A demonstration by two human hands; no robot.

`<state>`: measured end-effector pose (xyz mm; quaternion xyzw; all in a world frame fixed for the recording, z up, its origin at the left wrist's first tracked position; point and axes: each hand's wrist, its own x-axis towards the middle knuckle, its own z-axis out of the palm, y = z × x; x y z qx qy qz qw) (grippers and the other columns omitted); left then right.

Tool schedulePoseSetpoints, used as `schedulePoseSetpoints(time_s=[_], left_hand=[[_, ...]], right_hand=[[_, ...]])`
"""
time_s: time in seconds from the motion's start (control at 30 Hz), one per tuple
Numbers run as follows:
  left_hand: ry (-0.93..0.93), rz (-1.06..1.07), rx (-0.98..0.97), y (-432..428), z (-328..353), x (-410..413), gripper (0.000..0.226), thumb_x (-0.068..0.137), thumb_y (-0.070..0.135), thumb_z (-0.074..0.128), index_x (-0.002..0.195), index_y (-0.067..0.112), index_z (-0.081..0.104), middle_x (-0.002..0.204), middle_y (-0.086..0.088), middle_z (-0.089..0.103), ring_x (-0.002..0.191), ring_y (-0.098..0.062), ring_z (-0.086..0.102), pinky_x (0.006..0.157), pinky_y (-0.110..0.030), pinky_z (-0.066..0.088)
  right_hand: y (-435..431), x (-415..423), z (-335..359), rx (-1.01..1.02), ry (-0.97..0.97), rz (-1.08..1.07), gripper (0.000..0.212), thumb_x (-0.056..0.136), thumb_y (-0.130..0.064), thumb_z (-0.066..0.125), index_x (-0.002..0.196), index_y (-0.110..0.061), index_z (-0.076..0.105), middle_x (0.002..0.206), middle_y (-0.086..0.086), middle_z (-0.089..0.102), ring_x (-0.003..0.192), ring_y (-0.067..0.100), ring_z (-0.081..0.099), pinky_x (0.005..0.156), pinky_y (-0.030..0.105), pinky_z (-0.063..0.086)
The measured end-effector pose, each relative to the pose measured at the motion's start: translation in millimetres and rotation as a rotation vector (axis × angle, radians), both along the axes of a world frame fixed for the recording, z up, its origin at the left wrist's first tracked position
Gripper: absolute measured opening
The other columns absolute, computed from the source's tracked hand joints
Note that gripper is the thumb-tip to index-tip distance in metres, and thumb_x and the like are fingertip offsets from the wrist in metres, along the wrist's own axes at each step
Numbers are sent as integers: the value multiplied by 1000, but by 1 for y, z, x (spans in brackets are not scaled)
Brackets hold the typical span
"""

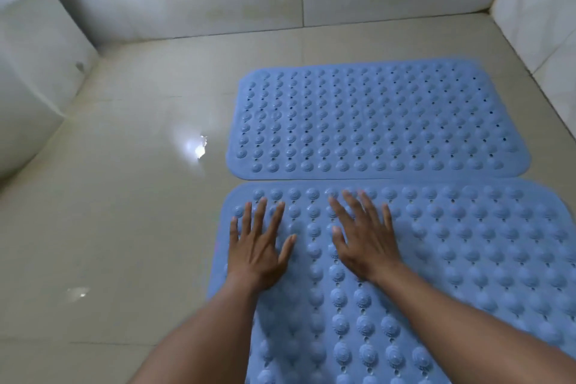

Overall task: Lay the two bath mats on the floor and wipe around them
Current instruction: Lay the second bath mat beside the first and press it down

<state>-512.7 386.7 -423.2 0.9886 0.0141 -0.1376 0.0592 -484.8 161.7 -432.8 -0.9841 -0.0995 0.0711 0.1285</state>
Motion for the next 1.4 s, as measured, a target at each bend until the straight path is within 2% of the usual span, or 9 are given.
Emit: schedulePoseSetpoints(time_s=[0.1,0.27,0.4,0.47,0.67,0.87,1.07,1.23,1.4], left_hand=[[-8,-4,-44,3,-1,17,71,98,70,15,158,45,-14,170,5,-18,155,-23,-21,123,-52,-11],[6,-2,-36,-12,-21,32,72,94,72,9,158,46,-12,171,4,-10,155,-26,-19,118,-65,-10],[-103,16,-54,-14,-32,33,72,92,70,30,159,44,22,167,1,27,155,-32,15,116,-70,9],[-127,-11,-42,-13,-34,32,72,90,67,37,157,42,30,163,-1,35,153,-36,24,113,-72,16],[-79,-58,-8,-13,-31,39,76,86,64,44,156,37,36,159,-3,42,148,-42,31,108,-76,21],[26,-117,43,-10,-23,48,78,86,65,39,157,33,34,154,-9,43,141,-49,35,98,-76,29],[88,-132,97,-8,-14,50,77,92,70,17,161,40,3,165,-6,22,149,-47,14,105,-71,19],[101,-130,135,-12,-12,47,74,96,68,11,157,41,-18,169,-2,1,153,-42,-4,111,-71,11],[69,56,17,-35,-19,21,69,100,61,11,158,37,-19,169,-1,-20,153,-32,-23,119,-66,-6]], right_hand=[[19,24,-1,-47,9,-11,65,90,-51,24,153,-39,34,162,-2,32,152,31,21,118,64,12],[27,24,-13,-125,-75,-8,58,86,-41,43,144,-37,51,142,3,53,134,38,44,105,59,33],[27,20,-18,-137,-165,-9,61,85,-39,50,146,-41,47,139,2,55,130,39,45,100,54,33],[27,22,-18,-157,-160,1,63,85,-40,52,147,-42,45,140,1,54,130,40,45,100,55,32],[26,31,-20,-198,-137,30,67,80,-42,52,147,-41,47,140,3,53,127,43,44,97,58,32],[26,36,-18,-218,-95,53,69,79,-44,49,147,-40,46,142,3,47,127,42,41,96,62,33],[26,37,-18,-178,-86,41,70,77,-46,47,146,-40,47,141,2,46,127,40,39,96,63,35],[22,33,-22,-133,-64,46,69,82,-48,45,151,-43,37,144,0,40,130,38,34,99,64,34],[-11,-2,-29,-61,-61,153,61,96,-52,37,155,-35,34,165,-2,29,152,31,23,116,59,24]])
